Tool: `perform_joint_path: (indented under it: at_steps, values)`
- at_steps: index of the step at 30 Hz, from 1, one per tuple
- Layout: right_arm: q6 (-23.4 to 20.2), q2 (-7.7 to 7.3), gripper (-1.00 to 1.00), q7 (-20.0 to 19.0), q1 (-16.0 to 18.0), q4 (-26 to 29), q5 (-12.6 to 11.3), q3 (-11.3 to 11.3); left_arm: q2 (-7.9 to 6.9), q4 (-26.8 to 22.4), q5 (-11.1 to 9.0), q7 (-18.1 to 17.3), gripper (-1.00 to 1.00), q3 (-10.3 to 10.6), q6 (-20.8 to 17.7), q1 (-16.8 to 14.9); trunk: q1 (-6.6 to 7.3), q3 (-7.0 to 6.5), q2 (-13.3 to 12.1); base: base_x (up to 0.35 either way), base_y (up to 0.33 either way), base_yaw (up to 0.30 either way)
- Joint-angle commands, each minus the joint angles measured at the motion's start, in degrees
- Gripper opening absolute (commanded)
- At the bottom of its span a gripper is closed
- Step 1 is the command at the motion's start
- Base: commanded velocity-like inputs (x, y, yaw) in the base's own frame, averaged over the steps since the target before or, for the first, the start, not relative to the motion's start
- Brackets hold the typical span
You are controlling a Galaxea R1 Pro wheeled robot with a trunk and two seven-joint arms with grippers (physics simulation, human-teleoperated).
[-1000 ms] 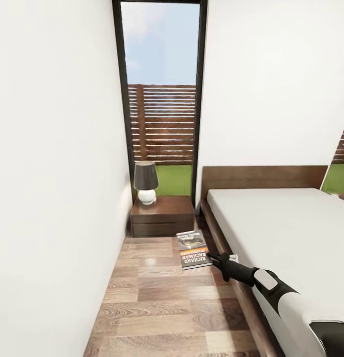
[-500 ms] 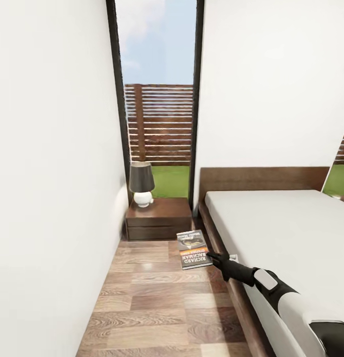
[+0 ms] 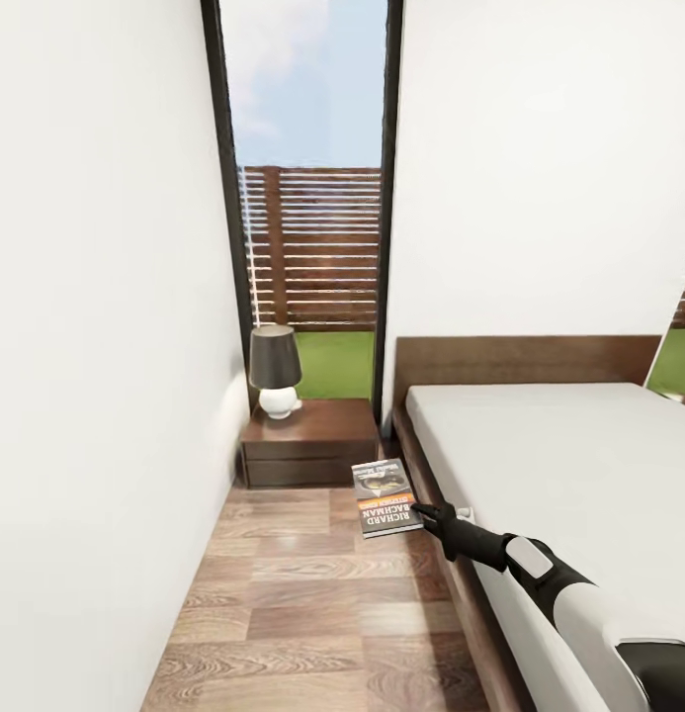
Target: In the bedroom, move the book from the bed onto either nightstand, and place the two sandals side by side next to the bed.
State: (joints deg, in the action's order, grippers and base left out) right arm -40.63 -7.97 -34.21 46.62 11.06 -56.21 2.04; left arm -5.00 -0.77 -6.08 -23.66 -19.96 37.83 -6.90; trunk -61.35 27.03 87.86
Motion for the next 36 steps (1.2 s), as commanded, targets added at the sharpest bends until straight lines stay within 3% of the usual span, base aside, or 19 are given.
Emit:
perform_joint_path:
  at_steps: [1,36]
  values:
    - [-0.32,-0.03,-1.0,-0.1,0.05,0.01,-0.57,-0.02,-0.03,0.07,-0.6,-0.6,1.0,-0.08,-0.03,-0.04,-0.02,0.06,0.03,0.199,-0.013,0.0]
    - [-0.32,0.04,-1.0,-0.13,0.05,0.01,-0.57,-0.02,-0.1,0.07,-0.6,-0.6,1.0,-0.08,-0.03,-0.04,-0.02,0.06,0.03,0.212,-0.001,0.0]
